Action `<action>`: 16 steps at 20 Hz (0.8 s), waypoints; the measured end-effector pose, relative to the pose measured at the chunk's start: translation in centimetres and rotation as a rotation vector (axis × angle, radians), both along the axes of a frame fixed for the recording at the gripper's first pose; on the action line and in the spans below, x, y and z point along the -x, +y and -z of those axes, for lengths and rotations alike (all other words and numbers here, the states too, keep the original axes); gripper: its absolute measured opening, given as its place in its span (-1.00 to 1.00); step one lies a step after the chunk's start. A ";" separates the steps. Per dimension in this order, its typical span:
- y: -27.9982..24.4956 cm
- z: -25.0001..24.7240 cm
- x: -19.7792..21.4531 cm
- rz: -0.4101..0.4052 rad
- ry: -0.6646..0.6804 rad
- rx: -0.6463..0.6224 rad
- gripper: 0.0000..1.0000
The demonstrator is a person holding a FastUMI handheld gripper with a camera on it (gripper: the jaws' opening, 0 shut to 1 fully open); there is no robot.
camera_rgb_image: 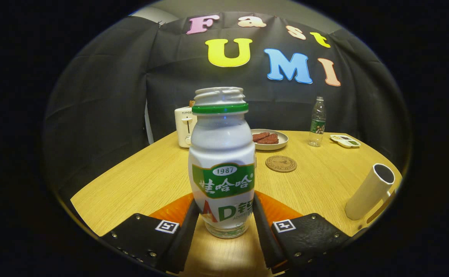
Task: Take the bottle from table, then pour the juice into the cup, finally place the bottle on the coaster
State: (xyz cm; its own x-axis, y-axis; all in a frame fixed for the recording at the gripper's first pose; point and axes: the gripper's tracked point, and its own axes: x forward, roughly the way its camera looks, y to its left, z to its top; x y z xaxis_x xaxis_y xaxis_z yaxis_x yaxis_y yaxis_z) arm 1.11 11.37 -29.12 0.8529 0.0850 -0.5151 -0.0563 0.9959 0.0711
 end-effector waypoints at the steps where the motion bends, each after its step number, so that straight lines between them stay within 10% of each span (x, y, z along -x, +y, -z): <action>1: -0.2 0.1 0.1 0.005 0.013 -0.007 0.43; 16: -3.6 -3.0 -0.9 0.164 0.017 -0.215 0.35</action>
